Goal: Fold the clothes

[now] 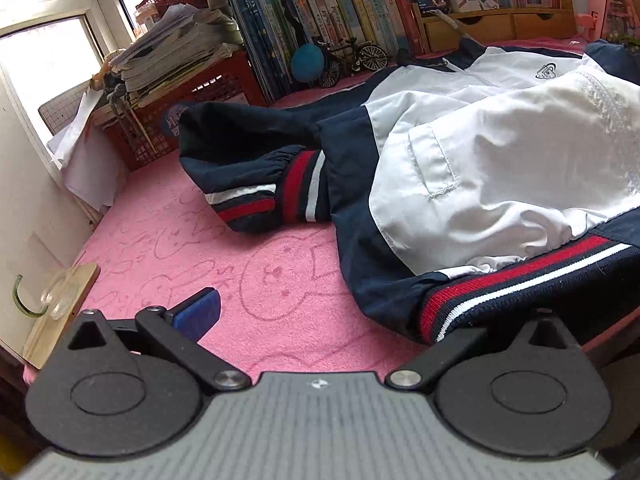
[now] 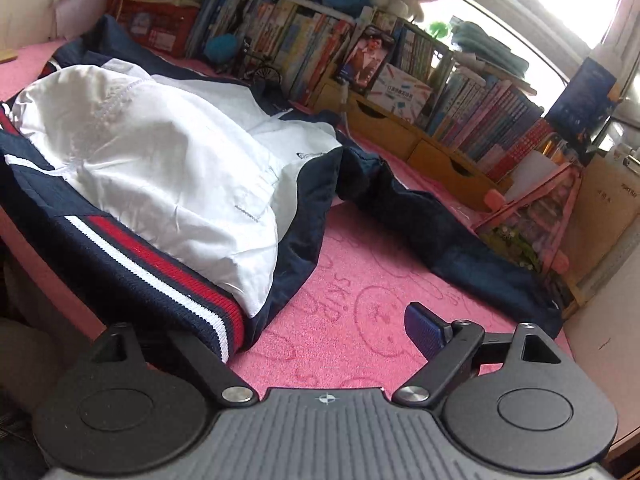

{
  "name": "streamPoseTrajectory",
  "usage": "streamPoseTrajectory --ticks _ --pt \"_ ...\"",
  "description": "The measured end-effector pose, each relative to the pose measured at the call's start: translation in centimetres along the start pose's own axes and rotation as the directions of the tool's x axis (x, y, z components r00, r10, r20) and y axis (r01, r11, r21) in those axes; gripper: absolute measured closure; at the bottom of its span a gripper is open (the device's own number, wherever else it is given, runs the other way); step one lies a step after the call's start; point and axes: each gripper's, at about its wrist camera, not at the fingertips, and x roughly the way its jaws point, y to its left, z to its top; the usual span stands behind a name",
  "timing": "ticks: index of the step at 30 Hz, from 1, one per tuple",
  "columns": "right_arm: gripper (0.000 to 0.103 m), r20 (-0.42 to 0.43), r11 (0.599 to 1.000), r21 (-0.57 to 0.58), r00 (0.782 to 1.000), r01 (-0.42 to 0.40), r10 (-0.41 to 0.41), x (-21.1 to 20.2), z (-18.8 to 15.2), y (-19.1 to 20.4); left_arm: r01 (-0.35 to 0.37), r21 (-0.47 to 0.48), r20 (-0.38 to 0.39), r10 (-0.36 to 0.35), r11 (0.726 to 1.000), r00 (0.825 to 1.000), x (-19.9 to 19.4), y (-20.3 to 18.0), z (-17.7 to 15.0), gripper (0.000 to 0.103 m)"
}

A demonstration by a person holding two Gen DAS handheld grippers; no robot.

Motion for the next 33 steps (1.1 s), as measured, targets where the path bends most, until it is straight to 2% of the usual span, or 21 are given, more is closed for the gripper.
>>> streamPoseTrajectory --ticks 1,3,6,7,9,11,14,17,20,21,22,23,24,25,26,27,28,29,31,33 --pt "0.017 -0.003 1.000 0.013 1.000 -0.003 0.003 0.0 -0.2 0.1 0.017 -0.005 -0.005 -0.017 1.000 1.000 -0.1 0.0 -0.1 0.000" --pt "0.018 -0.001 0.999 0.043 1.000 -0.010 0.010 -0.1 -0.5 0.3 0.114 -0.021 0.002 -0.114 0.993 0.993 -1.0 0.5 0.0 0.000" --pt "0.020 0.017 0.995 0.087 0.999 -0.046 0.045 -1.1 -0.5 -0.1 0.252 -0.044 0.030 -0.251 0.967 0.967 -2.5 1.4 0.1 0.000" --pt "0.020 0.015 0.994 0.096 0.998 -0.055 0.054 -1.3 -0.5 -0.3 0.268 -0.046 0.034 -0.267 0.962 0.963 -2.8 1.7 0.0 0.000" --pt "0.020 -0.001 0.991 0.107 0.997 -0.076 0.077 -1.4 -0.8 -0.6 0.257 -0.032 0.009 -0.257 0.966 0.966 -2.8 1.8 -0.4 0.000" --pt "0.019 -0.030 0.989 0.114 0.994 -0.098 0.102 -1.3 -1.1 -0.7 0.290 -0.020 -0.020 -0.291 0.957 0.957 -2.7 2.0 -0.9 0.000" --pt "0.019 -0.058 0.978 0.116 0.982 -0.173 0.180 -1.6 -1.5 -0.9 0.388 -0.019 -0.028 -0.389 0.921 0.921 -3.4 2.5 -1.5 0.000" --pt "0.019 -0.062 0.954 0.130 0.958 -0.271 0.280 -2.5 -1.5 -1.5 0.501 -0.066 0.029 -0.500 0.863 0.866 -4.4 3.7 -1.5 0.000" --pt "0.019 -0.047 0.907 0.222 0.925 -0.358 0.377 -2.6 -1.2 -2.8 0.606 -0.198 0.139 -0.590 0.771 0.796 -4.5 6.1 -0.9 0.000" --pt "0.019 -0.038 0.883 0.256 0.909 -0.393 0.415 -2.6 -1.1 -3.3 0.626 -0.249 0.187 -0.597 0.739 0.780 -4.3 7.1 -0.7 0.000" --pt "0.019 -0.028 0.859 0.279 0.890 -0.429 0.454 -2.6 -1.2 -3.8 0.635 -0.297 0.229 -0.592 0.713 0.772 -4.1 8.1 -0.5 0.000" --pt "0.019 -0.015 0.827 0.303 0.865 -0.474 0.501 -2.7 -1.2 -4.3 0.626 -0.348 0.265 -0.567 0.698 0.780 -3.7 9.1 -0.3 0.000" --pt "0.019 0.007 0.774 0.343 0.826 -0.532 0.564 -2.8 -1.4 -4.9 0.601 -0.403 0.293 -0.525 0.690 0.799 -3.0 10.1 0.0 0.000" --pt "0.022 0.031 0.715 0.381 0.782 -0.585 0.623 -2.9 -1.5 -5.6 0.554 -0.462 0.300 -0.466 0.692 0.832 -2.2 11.0 0.3 0.000" --pt "0.023 0.073 0.634 0.441 0.730 -0.635 0.680 -3.0 -1.6 -6.2 0.476 -0.523 0.276 -0.389 0.707 0.879 -1.0 11.8 0.9 0.000" --pt "0.024 0.126 0.562 0.485 0.690 -0.670 0.713 -3.2 -1.6 -6.9 0.387 -0.578 0.236 -0.306 0.719 0.922 0.5 12.4 1.5 0.000" --pt "0.024 0.183 0.516 0.499 0.667 -0.696 0.722 -3.6 -1.3 -7.6 0.326 -0.620 0.209 -0.250 0.713 0.945 2.2 13.0 2.0 0.000" --pt "0.024 0.239 0.470 0.510 0.644 -0.720 0.727 -3.9 -1.0 -8.4 0.293 -0.654 0.196 -0.218 0.697 0.956 4.0 13.5 2.6 0.000" --pt "0.022 0.269 0.501 0.487 0.668 -0.715 0.694 -4.5 0.5 -8.7 0.232 -0.720 0.163 -0.166 0.654 0.973 7.9 14.5 3.5 0.000" --pt "0.020 0.283 0.537 0.464 0.693 -0.704 0.663 -4.4 2.0 -8.6 0.189 -0.780 0.121 -0.152 0.596 0.981 11.7 14.9 4.3 0.000"
